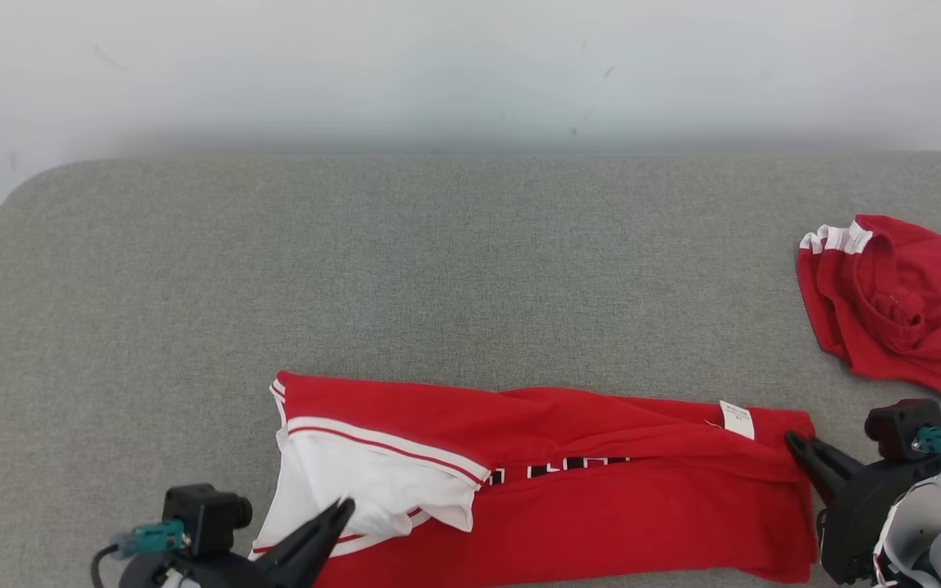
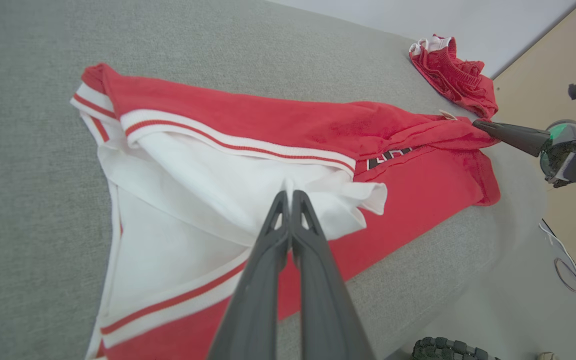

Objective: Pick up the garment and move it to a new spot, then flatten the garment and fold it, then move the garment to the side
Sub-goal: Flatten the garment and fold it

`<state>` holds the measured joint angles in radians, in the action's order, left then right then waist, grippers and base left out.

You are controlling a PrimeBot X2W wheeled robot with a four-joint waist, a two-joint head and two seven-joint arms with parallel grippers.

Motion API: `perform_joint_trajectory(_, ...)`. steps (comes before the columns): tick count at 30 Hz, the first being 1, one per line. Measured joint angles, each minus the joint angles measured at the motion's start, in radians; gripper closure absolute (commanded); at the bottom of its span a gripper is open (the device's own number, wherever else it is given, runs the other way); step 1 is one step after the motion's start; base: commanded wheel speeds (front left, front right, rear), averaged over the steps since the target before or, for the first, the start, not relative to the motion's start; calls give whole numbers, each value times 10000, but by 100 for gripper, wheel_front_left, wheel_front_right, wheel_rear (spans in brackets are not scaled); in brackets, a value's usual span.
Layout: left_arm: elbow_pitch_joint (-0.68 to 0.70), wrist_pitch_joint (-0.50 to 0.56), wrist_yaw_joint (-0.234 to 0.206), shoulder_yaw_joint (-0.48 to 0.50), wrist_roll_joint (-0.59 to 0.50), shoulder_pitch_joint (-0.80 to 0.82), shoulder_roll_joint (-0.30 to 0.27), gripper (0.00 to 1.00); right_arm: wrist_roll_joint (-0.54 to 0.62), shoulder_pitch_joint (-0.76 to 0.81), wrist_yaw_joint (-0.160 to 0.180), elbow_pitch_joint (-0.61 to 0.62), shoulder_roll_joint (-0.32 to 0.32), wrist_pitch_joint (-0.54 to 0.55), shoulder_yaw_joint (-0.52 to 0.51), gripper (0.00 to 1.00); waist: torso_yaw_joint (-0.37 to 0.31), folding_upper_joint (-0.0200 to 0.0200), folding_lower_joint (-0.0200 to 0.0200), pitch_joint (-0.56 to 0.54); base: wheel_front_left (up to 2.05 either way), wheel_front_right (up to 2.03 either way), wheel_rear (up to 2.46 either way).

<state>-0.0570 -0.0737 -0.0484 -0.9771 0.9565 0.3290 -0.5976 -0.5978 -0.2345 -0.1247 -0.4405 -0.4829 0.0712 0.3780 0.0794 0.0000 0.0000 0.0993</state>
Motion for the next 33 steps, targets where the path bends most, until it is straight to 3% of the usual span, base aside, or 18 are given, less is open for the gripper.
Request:
perform_joint_trajectory(1,-59,42,-12,-29,33,-58,33,100,0,3,0,-58,42,4,42,100,-9,0,0,-26,0,0,0)
perform_joint_trajectory(3,-127,52,-46,-27,40,-130,61,100,-2,3,0,-77,63,2,44,69,-20,1,0,-50,0,0,0)
perform_joint_trajectory(5,-293,176,-59,-56,213,-210,77,100,-4,-6,0,-113,61,2,40,3,-44,0,0,-102,0,0,0)
perform_joint_trajectory(6,-414,213,-167,-48,211,-225,100,94,-40,-5,0,-140,71,-12,8,0,-73,0,0,-162,0,0,0)
perform_joint_trajectory(8,-546,199,-244,17,221,-281,192,0,-199,-2,0,-157,96,-50,-88,0,-98,0,0,-239,0,0,0)
perform_joint_trajectory(22,-709,-836,-709,750,240,-944,491,0,-876,814,33,-50,188,-809,-796,0,-159,0,0,-922,0,0,0)
perform_joint_trajectory(29,-537,-1570,-757,1417,-571,-1207,639,0,-976,1369,405,48,198,-895,-995,0,-122,0,0,-1047,0,0,0)
perform_joint_trajectory(33,-869,-1705,-757,2395,-1104,-1714,965,0,-1055,1550,610,165,244,-905,-1081,0,-57,0,-1,-1078,0,0,0)
